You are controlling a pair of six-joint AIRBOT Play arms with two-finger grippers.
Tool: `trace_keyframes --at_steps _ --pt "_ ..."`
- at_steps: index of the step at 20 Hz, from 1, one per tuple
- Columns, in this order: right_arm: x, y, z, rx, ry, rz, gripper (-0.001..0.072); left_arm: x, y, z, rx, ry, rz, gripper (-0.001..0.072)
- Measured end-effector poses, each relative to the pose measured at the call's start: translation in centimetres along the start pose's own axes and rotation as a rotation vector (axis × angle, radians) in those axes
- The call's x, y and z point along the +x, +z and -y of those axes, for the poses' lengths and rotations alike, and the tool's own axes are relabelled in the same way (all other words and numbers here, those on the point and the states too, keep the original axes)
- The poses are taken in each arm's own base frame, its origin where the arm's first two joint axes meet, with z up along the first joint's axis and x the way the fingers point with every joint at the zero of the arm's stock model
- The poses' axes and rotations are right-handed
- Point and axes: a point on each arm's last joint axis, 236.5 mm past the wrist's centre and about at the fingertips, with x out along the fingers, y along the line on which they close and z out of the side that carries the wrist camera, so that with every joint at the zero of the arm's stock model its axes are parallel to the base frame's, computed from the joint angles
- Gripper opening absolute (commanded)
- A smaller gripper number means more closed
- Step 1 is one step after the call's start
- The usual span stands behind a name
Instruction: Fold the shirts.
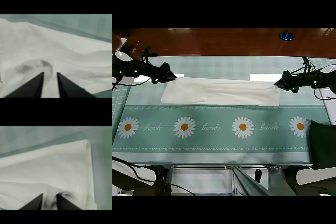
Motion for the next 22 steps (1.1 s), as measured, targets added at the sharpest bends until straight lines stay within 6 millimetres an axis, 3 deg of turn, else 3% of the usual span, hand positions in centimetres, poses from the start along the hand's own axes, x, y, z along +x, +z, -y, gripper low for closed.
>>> trace_keyframes --at_steps 2,5,8,11,14,19,22 --pt "0.5 0.6 0.3 0.011 -0.001 0.012 0.0415 0.9 0.1 -0.6 -0.013 0.008 -0.016 0.0505" --pt "-0.8 1.5 1.1 0.038 0.005 0.035 0.0415 -0.2 0.2 -1.4 -0.015 0.028 -0.033 0.0505" --pt "-3.9 1.8 2.9 0.097 0.008 0.048 0.0415 -4.3 1.0 -3.0 0.006 0.112 0.026 0.0505" --pt "-5.0 0.5 5.1 0.157 -0.005 0.036 0.0415 -8.6 0.9 -2.5 0.031 0.163 0.179 0.0505" --pt "-3.8 -0.6 6.0 0.18 -0.014 0.017 0.0417 -10.0 -2.1 0.5 0.081 0.151 0.304 0.0505" --pt "-0.7 -1.4 5.9 0.188 -0.008 -0.012 0.0417 -8.9 -7.8 3.1 0.142 0.125 0.359 0.0505" --pt "1.4 -2.3 5.2 0.181 0.0 -0.05 0.0416 -8.4 -9.1 3.9 0.158 0.11 0.364 0.0505"
